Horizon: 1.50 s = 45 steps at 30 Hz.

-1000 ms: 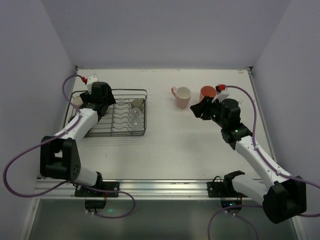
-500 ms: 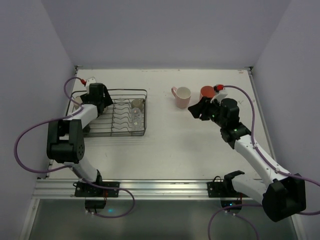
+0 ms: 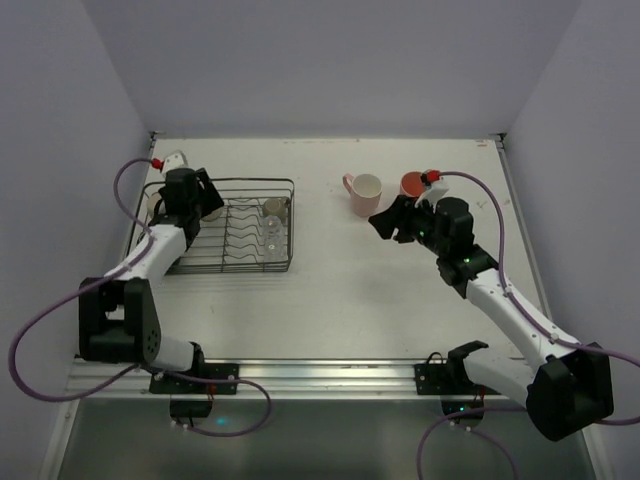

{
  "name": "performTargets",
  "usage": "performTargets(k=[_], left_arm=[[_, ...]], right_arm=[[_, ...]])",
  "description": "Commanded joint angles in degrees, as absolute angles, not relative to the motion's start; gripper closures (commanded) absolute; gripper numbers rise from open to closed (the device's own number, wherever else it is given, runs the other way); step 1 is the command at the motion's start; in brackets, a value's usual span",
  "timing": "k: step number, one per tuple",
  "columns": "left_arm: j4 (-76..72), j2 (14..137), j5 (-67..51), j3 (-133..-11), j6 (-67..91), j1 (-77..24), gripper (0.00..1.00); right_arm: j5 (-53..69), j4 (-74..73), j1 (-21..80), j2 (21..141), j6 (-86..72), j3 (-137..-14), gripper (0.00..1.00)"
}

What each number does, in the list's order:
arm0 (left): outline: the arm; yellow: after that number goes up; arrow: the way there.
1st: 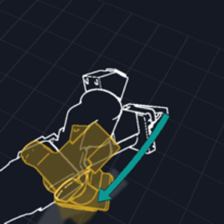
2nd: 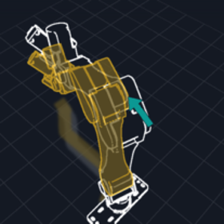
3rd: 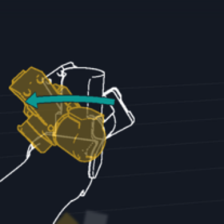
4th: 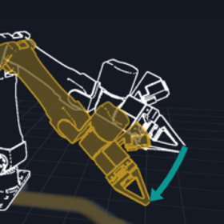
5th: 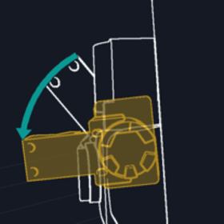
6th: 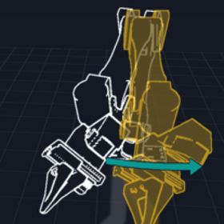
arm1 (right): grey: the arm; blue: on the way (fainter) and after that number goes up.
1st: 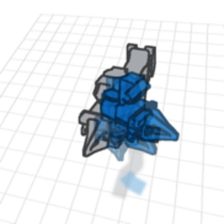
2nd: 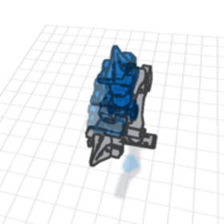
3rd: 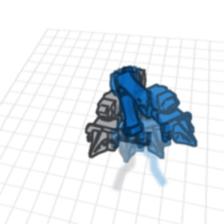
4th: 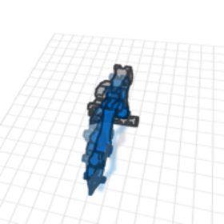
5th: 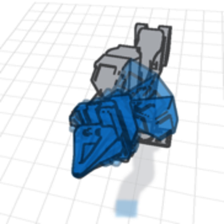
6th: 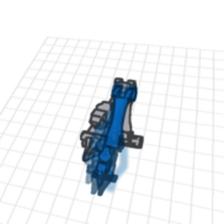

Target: Unload the cups from the dish rack

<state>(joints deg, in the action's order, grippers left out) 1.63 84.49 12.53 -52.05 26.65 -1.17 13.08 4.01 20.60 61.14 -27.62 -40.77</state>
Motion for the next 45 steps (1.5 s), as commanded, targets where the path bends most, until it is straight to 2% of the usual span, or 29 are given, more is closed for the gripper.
performTargets(k=[1,4,6,10,14,19,25,28,33,37,38,39,40,42,43,44,45], left_arm=[[-1.1,72.9,7.7,-48.6,31.3,-1.8,0.73],[-3.4,62.6,2.5,-43.5,33.5,-2.0,0.74],[-4.2,58.0,-2.4,-40.4,34.5,-2.2,0.74],[-8.9,48.0,-15.6,-35.0,39.2,-3.4,0.74],[-18.4,45.5,-28.6,-29.9,45.7,-6.8,0.72],[-36.6,48.6,-33.1,-24.9,54.2,-14.7,0.71],[-49.4,53.2,-33.9,-22.9,58.1,-19.9,0.71],[-52.5,56.4,-34.2,-23.6,58.9,-21.7,0.71],[-54.8,57.4,-33.6,-22.9,59.6,-23.5,0.71],[-54.8,57.1,-31.9,-22.6,60.2,-25.5,0.71],[-54.8,57.1,-31.4,-22.5,60.2,-25.8,0.70],[-54.8,56.7,-31.3,-22.6,60.6,-26.1,0.70],[-54.8,56.3,-31.2,-22.6,60.6,-26.1,0.68],[-52.0,54.7,-30.2,-23.4,59.0,-26.1,0.54],[-50.2,54.1,-29.8,-23.8,58.0,-26.1,0.44],[-45.9,53.5,-28.9,-25.2,57.1,-26.1,0.27],[-43.6,52.2,-28.4,-25.9,54.6,-26.1,0.20]], right_arm=[[15.2,7.6,21.4,61.3,-28.0,-41.0,0.37],[21.0,11.1,22.1,61.5,-29.0,-40.6,0.30],[26.3,13.9,23.3,61.2,-30.1,-39.6,0.20],[33.2,26.2,25.7,61.2,-38.1,-37.6,0.09],[33.2,39.1,30.9,63.4,-46.0,-35.2,0.10],[31.7,51.0,35.5,71.7,-53.1,-35.6,0.16],[34.2,54.0,38.1,78.0,-54.8,-39.3,0.20],[33.6,59.8,38.2,78.7,-57.6,-38.1,0.28],[32.3,61.6,38.6,78.0,-58.5,-37.8,0.48],[31.8,60.6,39.2,78.7,-58.1,-38.7,0.51],[31.7,60.9,39.2,78.9,-58.2,-38.3,0.56],[31.2,62.4,39.3,78.8,-58.5,-38.0,0.69],[30.9,63.4,39.3,78.6,-58.8,-37.4,0.78],[30.7,64.8,39.2,77.4,-58.8,-36.0,0.97],[30.6,64.6,39.3,76.7,-58.0,-35.8,1.00],[30.5,64.2,39.2,76.0,-57.4,-35.4,1.00],[30.5,63.2,39.3,74.5,-56.9,-35.3,1.00]])
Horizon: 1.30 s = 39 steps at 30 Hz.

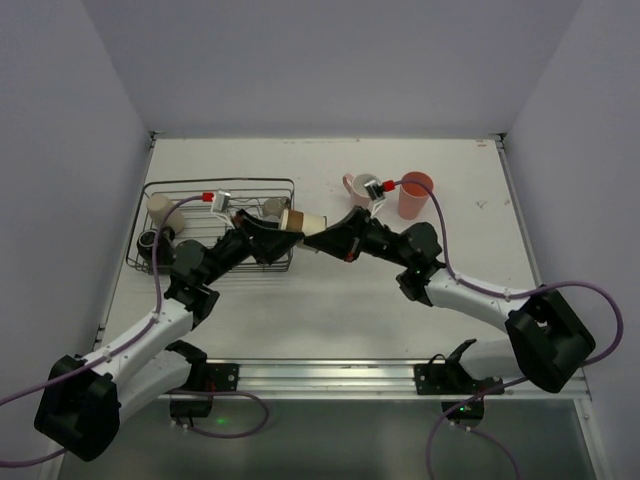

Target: Unload the cups from the dish rack

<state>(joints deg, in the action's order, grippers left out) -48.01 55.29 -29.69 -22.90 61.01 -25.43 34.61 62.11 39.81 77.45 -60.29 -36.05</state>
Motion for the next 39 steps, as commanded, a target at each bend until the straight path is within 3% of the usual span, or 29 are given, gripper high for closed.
performTargets(k=[1,2,4,9,12,15,19,26,39], left_arm=[[-41.2,51.6,-27.7,-26.7,53.2,-26.1,0.13],[-36.3,50.8,-26.5,-28.5,51.9,-26.1,0.04],[-30.1,48.3,-24.7,-30.7,46.5,-26.1,0.00],[-7.0,42.5,-15.5,-38.9,33.9,-26.1,0.00],[5.7,40.5,-12.0,-43.0,26.3,-26.1,0.00],[14.5,38.0,-7.9,-44.4,20.7,-26.1,0.00],[19.8,34.5,-4.8,-43.0,16.8,-26.1,0.00],[20.4,31.4,-5.0,-40.0,14.3,-26.1,0.00],[20.7,24.2,-5.2,-39.1,13.7,-26.1,0.00]], right_arm=[[30.7,60.0,39.1,73.6,-55.2,-35.4,1.00],[30.7,57.3,39.1,72.7,-54.0,-36.0,1.00],[29.5,45.1,39.1,69.0,-48.8,-37.0,1.00],[20.0,17.3,38.4,62.2,-34.8,-43.1,1.00],[14.1,-4.5,33.1,61.2,-27.5,-48.4,1.00],[10.8,-15.1,27.4,62.9,-25.8,-51.1,1.00],[-3.3,-20.0,21.0,67.4,-22.4,-52.5,1.00],[-12.1,-26.5,12.3,75.7,-19.1,-58.8,1.00],[-7.2,-28.1,-1.7,93.8,-16.2,-69.4,1.00]])
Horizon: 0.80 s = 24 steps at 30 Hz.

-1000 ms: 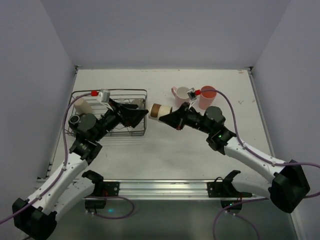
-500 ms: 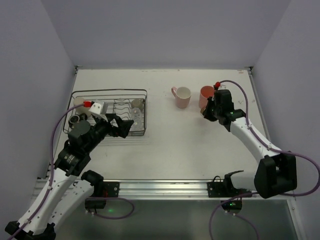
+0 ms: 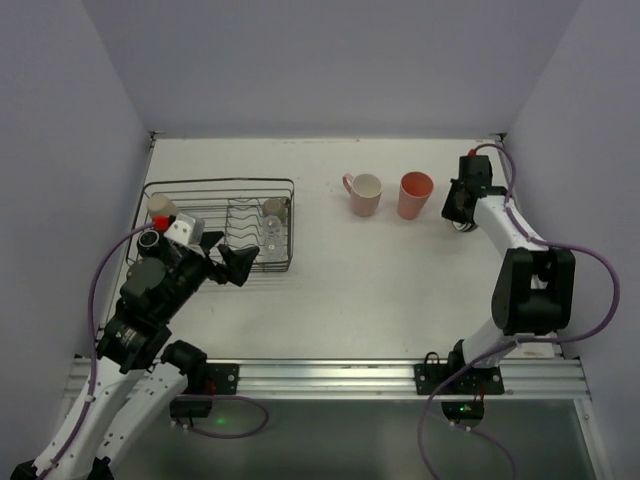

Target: Unload the cups from the dish rack

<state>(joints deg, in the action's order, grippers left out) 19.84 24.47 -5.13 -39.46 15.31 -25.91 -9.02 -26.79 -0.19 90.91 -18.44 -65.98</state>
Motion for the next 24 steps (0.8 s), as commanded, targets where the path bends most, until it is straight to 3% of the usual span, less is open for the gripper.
performTargets(k=[1,6,9,10,14,20,24], left_arm=[[20.9,24.1,-4.5,-39.2,13.7,-26.1,0.00],[21.4,24.2,-2.5,-39.1,13.8,-26.2,0.00],[22.1,25.2,-0.3,-39.3,14.0,-26.2,0.00],[22.4,25.5,1.3,-39.5,14.0,-26.2,0.00],[22.8,27.3,2.8,-39.8,14.4,-25.9,0.00],[23.5,30.5,8.2,-40.4,16.8,-25.9,0.00],[24.4,35.1,11.0,-43.8,19.0,-25.9,0.00]], right_arm=[[-7.2,-28.6,-1.7,96.4,-16.0,-70.9,1.00],[-6.1,-31.2,-1.7,101.3,-15.9,-73.8,0.94],[-6.5,-30.9,-1.7,99.9,-17.0,-73.9,0.74],[-6.2,-30.5,-1.7,99.1,-17.1,-73.8,0.63],[-4.8,-29.8,-1.5,94.5,-18.8,-73.6,0.38],[-1.7,-22.0,-0.7,80.2,-22.9,-64.0,0.31],[-7.0,-5.7,9.6,65.5,-25.9,-49.3,0.22]])
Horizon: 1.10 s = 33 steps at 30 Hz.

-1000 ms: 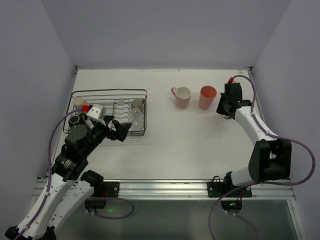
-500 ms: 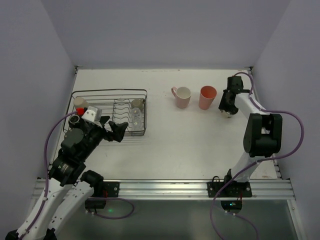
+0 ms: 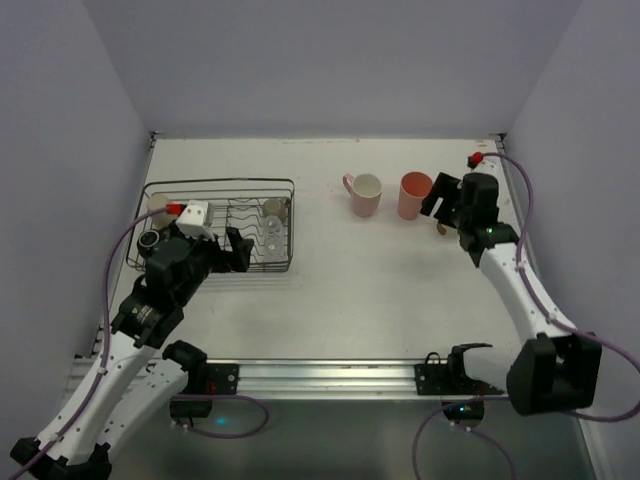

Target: Unload the cups from the dish rack

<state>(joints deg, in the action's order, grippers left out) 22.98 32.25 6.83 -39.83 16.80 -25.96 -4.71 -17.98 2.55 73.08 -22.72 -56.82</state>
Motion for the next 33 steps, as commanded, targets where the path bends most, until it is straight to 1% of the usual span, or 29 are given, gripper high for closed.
performTargets(k=[1,2,3,5,6,7,9,11,13,15,17,18,19,21,22,28,33], left_arm=[[25.7,37.4,13.1,-44.6,19.4,-25.9,0.00],[25.9,38.2,14.5,-45.5,20.6,-25.9,0.00],[26.1,39.1,15.8,-46.5,21.1,-25.9,0.00],[26.3,40.8,21.3,-46.9,23.3,-25.9,0.00],[26.7,41.1,25.4,-46.7,24.2,-25.9,0.00],[27.2,41.4,27.0,-46.6,25.4,-25.9,0.00],[27.8,41.0,30.1,-45.4,28.7,-25.8,0.00],[30.2,40.8,37.6,-44.9,32.3,-25.8,0.00],[34.0,40.9,44.2,-44.5,34.0,-24.9,0.00],[34.7,41.2,46.4,-43.9,33.6,-23.0,0.00],[34.5,43.0,44.0,-44.3,31.0,-15.6,0.00],[32.7,43.8,40.6,-44.0,29.7,-12.7,0.00],[32.1,45.5,38.7,-43.9,28.2,-6.6,0.00],[30.0,46.9,32.6,-44.0,27.2,-1.3,0.00],[29.2,48.2,32.4,-43.9,26.6,1.4,0.00],[27.2,56.8,32.9,-45.9,24.8,3.9,0.00],[24.2,63.4,32.3,-46.3,23.7,6.1,0.00]], right_arm=[[-7.6,-2.3,12.2,62.8,-26.1,-43.3,0.20],[-7.6,2.2,16.3,58.8,-26.9,-41.2,0.19],[-7.1,3.2,17.8,57.5,-27.6,-39.5,0.18],[-1.5,5.1,19.9,55.5,-28.4,-36.6,0.18],[-0.4,5.2,20.4,55.2,-28.8,-35.7,0.18],[3.5,5.4,20.8,54.9,-29.0,-35.3,0.18],[6.0,6.5,22.5,54.1,-29.9,-34.6,0.17],[8.6,8.3,24.0,53.8,-30.7,-33.3,0.16],[9.0,10.3,24.5,54.5,-31.1,-32.4,0.15],[9.4,10.2,24.8,55.9,-31.5,-32.3,0.14],[10.0,11.2,24.8,56.2,-31.8,-32.2,0.12],[11.1,11.5,24.8,56.5,-32.0,-32.1,0.12],[11.6,11.9,24.8,57.0,-32.3,-32.0,0.12],[12.7,12.2,24.9,57.7,-32.5,-32.2,0.11],[13.4,12.3,24.8,58.2,-32.6,-32.3,0.11],[16.6,11.8,25.1,59.6,-32.5,-33.4,0.09],[16.3,11.5,26.1,58.6,-32.1,-33.5,0.08]])
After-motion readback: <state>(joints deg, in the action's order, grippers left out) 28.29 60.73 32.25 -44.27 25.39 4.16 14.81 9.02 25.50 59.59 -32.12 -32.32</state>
